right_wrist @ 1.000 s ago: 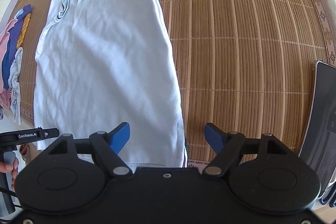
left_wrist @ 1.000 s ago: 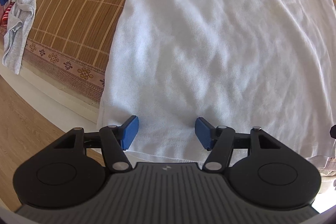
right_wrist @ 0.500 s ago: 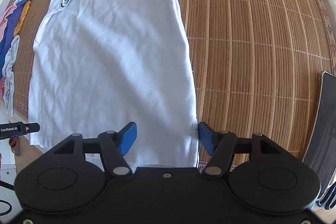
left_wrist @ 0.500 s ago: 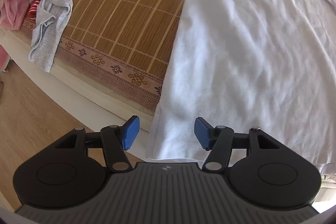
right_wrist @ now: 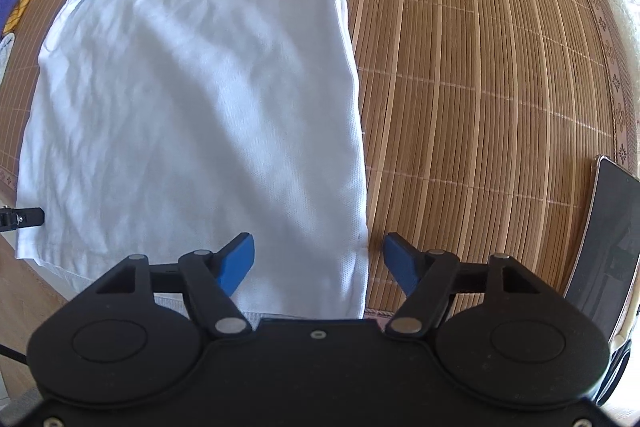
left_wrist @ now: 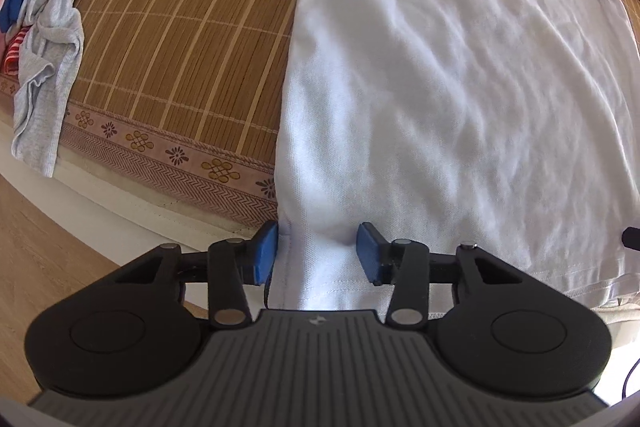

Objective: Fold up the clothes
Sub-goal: 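Grasp the hem with both grippers and lift it toward the collar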

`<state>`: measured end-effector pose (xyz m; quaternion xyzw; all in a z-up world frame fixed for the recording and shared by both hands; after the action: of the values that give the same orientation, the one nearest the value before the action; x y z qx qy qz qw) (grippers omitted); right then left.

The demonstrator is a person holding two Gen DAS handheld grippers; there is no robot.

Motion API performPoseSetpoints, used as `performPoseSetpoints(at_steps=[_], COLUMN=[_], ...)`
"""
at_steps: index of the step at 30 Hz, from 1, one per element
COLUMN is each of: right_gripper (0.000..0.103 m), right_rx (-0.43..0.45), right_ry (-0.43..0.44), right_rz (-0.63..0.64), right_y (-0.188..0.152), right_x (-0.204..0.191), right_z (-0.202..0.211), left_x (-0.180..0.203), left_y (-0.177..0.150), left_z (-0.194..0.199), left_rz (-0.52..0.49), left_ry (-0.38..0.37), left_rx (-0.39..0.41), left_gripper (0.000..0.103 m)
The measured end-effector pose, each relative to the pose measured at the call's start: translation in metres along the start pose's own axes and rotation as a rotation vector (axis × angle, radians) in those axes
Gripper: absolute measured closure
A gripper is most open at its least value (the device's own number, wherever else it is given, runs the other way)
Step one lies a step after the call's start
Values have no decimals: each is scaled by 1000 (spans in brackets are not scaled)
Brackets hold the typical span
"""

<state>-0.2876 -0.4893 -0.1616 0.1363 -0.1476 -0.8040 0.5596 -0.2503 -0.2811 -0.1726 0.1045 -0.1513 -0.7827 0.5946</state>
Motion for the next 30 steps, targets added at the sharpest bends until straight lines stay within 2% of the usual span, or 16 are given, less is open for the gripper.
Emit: performPoseSetpoints(at_steps=[1, 3, 5, 7, 9, 15, 20, 23, 26, 30], right_gripper=[40, 45, 58, 80, 92, 94, 94, 94, 94, 94], right_rx=[-1, 3, 10, 13, 6, 9, -2, 27, 44, 117], right_ry=[-26, -45, -55, -44, -26, 9, 32, 43, 51, 65], right_rz=[29, 48, 49, 96, 103, 63, 133, 107, 103, 109], right_y=[0, -1, -2, -1, 3, 6, -7, -17, -8, 32], right_x=[-4, -7, -8, -12, -11, 1, 1, 11, 5, 7], right_z=[0, 1, 2, 4, 5, 22, 50, 69, 80, 89], left_x=[-1, -3, -5, -10, -16, -32, -47, -56, -62, -46], left_y=[-1, -3, -4, -4, -4, -20, -39, -42, -21, 36], left_z=[1, 2, 3, 3, 3, 11, 29, 41, 56, 85], left_rz=[-11, -32, -62, -61, -34, -18, 15, 51, 37, 50], left_ry=[-9, -28, -36, -42, -51, -63, -70, -72, -80, -90], left_rx=[5, 15, 12, -1, -15, -66, -98, -81, -25, 77], left_gripper=[63, 80, 90, 93, 94, 97, 97, 97, 97, 96])
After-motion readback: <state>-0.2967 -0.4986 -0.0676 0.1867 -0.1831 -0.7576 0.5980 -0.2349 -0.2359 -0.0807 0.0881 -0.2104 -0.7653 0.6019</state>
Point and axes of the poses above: each gripper's, at about its wrist camera, not at the fingertips, and z roughly against the way its jaws point, x to its right, y to its top, the point moved 3 cm from there along -z, roughly the way its jaws point, and after that the axes turned 10 degrees about x, right-handed, at the moved point
